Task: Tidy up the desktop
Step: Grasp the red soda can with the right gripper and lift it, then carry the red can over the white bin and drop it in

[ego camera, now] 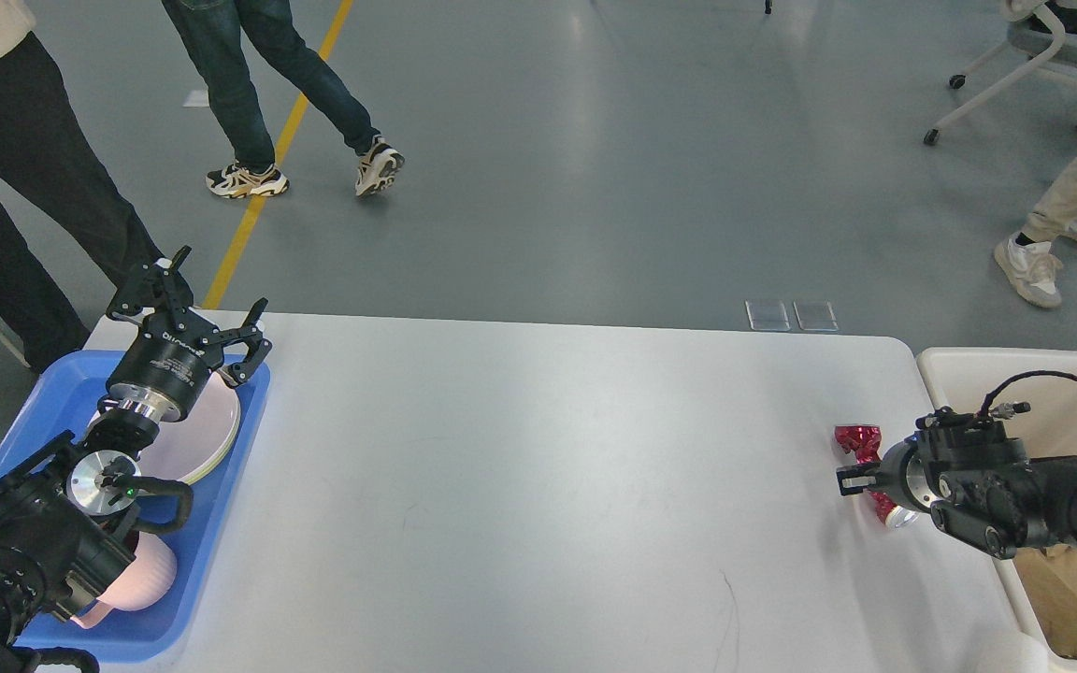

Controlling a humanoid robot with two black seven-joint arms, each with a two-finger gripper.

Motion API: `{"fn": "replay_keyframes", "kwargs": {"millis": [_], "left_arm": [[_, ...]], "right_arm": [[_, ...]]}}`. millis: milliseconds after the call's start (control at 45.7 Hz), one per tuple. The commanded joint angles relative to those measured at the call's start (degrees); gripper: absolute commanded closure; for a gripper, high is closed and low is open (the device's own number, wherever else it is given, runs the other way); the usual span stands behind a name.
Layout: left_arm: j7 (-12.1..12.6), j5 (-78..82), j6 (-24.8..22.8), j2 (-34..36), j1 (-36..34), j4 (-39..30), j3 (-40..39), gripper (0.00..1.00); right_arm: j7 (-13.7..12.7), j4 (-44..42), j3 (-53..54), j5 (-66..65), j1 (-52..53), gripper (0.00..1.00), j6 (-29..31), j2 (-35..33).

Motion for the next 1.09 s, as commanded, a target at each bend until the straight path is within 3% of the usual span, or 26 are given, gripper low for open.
{"fn": "replay_keyframes", "kwargs": {"millis": [0,88,350,482,679,744,832,941,1073], "left_arm": [[0.00,0.00,0.00,0.00,0.00,0.01,-0.01,0.00],[0.00,0.00,0.00,0.00,0.00,0.01,-0.01,0.00],[0.00,0.00,0.00,0.00,0.00,0.18,-0.01,0.00],[0.00,0.00,0.00,0.00,0.00,0.01,-0.01,0.00],[0.00,0.00,0.00,0.00,0.00,0.01,-0.01,0.00],[0.00,0.00,0.00,0.00,0.00,0.18,-0.01,0.00],[0.00,0.00,0.00,0.00,0.00,0.01,-0.01,0.00],[0.00,0.00,0.00,0.00,0.00,0.18,-0.01,0.00],[0.00,0.00,0.00,0.00,0.00,0.01,-0.01,0.00]], "right_arm": [[-0.11,-0.71,-0.03,-0.09,-0.42,0.79,0.06,0.33],[-0.20,-0.63,-0.03,-0.09,-0.42,1.00,0.15,0.33],[-0.20,3.67,-0.47,-0.09,4.84,1.00,1.82,-0.98],[-0.72,15.52,-1.26,-0.17,17.39,1.00,4.98,-10.11],[-1.16,35.47,-13.73,-0.09,52.09,1.00,18.67,-24.44],[-1.43,40.75,-18.04,-0.17,65.36,1.00,26.49,-27.52],[-3.79,43.58,-20.34,-0.17,80.31,1.00,37.83,-30.42],[-5.29,43.32,-20.60,-0.97,87.02,1.00,46.20,-31.48],[-5.65,42.44,-21.48,-5.26,87.47,1.00,46.03,-32.97]]}}
